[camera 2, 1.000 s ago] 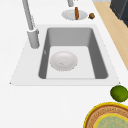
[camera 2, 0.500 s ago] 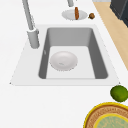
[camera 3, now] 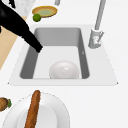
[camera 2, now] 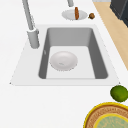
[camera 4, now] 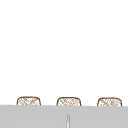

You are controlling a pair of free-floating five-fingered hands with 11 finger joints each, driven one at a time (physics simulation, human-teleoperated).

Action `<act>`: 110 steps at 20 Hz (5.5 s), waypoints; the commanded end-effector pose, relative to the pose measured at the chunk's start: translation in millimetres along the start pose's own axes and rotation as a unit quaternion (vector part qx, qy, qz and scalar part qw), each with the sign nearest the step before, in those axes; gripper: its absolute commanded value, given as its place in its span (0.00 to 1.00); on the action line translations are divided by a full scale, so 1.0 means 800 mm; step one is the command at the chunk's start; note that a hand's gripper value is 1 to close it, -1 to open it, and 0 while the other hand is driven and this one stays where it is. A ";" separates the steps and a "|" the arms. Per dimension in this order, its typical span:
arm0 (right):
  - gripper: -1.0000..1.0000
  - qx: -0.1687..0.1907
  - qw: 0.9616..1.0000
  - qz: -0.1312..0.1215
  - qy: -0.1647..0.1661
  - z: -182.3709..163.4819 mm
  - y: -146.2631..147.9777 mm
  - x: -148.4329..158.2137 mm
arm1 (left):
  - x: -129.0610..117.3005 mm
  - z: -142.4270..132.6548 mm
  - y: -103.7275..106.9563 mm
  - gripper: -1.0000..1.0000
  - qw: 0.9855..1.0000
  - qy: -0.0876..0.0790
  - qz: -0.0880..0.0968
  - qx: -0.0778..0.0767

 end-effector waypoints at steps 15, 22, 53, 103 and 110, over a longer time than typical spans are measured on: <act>0.00 0.004 0.999 -0.037 0.005 0.064 0.060 -0.059 | 0.000 0.000 0.000 0.50 1.000 0.000 0.000 0.000; 0.00 -0.002 0.999 -0.035 -0.001 0.078 0.103 -0.088 | 0.000 0.000 0.000 0.50 1.000 0.000 0.000 0.000; 0.00 0.004 0.995 -0.093 0.025 -0.018 0.177 -0.142 | 0.000 0.000 0.000 0.50 1.000 0.000 0.000 0.000; 1.00 -0.131 0.989 -0.074 -0.001 -0.229 0.188 -0.195 | 0.000 0.000 0.000 0.50 1.000 0.000 0.000 0.000; 1.00 -0.189 0.977 -0.104 -0.007 -0.208 0.153 -0.185 | 0.000 0.000 0.000 0.50 1.000 0.000 0.000 0.000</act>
